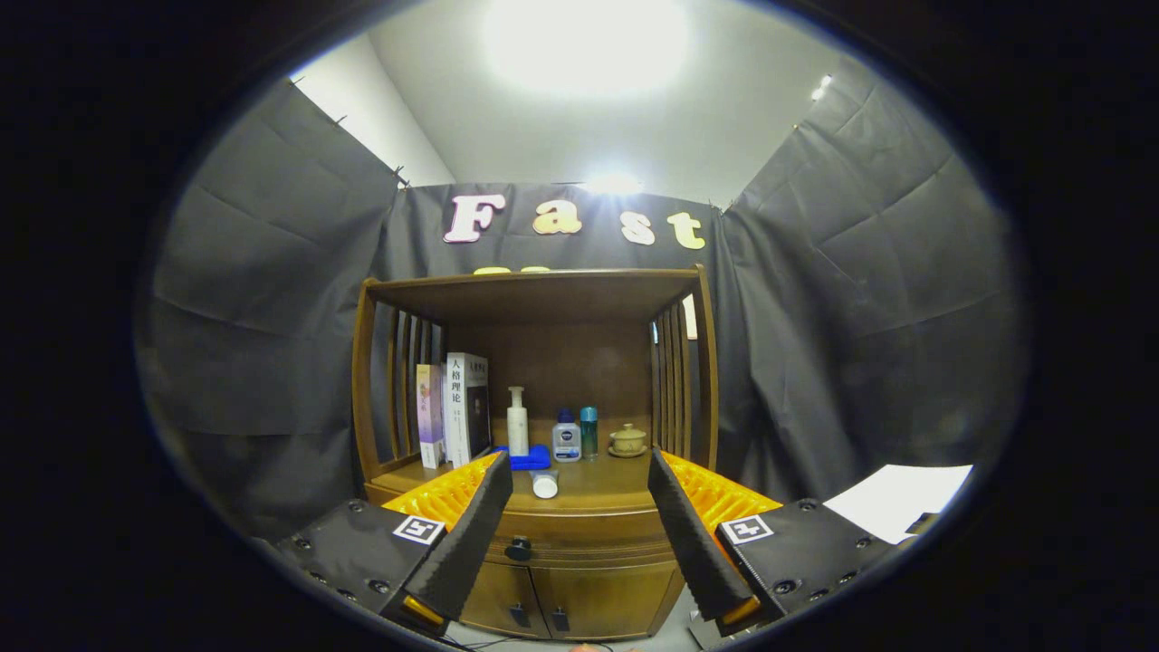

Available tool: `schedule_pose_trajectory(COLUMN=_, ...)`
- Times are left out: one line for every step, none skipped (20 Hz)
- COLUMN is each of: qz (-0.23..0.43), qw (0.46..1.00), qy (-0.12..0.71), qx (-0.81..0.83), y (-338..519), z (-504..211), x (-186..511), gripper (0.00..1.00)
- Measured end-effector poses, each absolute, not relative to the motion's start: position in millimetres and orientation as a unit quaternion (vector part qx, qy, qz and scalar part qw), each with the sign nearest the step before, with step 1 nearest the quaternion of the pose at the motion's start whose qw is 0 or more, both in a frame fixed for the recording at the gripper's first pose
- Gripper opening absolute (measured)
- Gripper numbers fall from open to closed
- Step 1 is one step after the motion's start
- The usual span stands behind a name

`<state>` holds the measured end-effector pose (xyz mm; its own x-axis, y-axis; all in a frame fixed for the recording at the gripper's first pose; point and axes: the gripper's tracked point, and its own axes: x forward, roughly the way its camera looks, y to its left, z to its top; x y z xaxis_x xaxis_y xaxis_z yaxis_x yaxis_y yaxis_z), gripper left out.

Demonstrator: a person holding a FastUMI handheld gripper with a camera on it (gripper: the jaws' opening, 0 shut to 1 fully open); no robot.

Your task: Pull open the drawer, take out the items inside it, and place them on the countertop above the cabinet.

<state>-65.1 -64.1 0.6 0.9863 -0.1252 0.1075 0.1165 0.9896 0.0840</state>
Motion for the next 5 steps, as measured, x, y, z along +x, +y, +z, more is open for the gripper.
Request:
schedule_pose_trajectory(qz=-0.061, qw=0.996, qy=-0.06, qx=0.038, y=-63.6, z=4.7, x=-66.0, gripper=0.95)
schedule_pose_trajectory(qz=-0.062, qw=0.995, qy=-0.063, qx=0.037, y=-63.2, z=8.0, x=-67.6, gripper=0.95)
schedule_pose_trajectory(qz=-0.063, qw=0.995, qy=-0.065, qx=0.036, y=-62.4, z=11.0, x=-68.6, gripper=0.95)
schedule_pose_trajectory(qz=-0.063, qw=0.995, qy=-0.065, qx=0.037, y=-61.6, z=12.4, x=-68.3, gripper=0.95)
schedule_pose_trajectory(qz=-0.061, qw=0.995, qy=-0.064, qx=0.038, y=-59.1, z=11.3, x=-67.6, gripper=0.95)
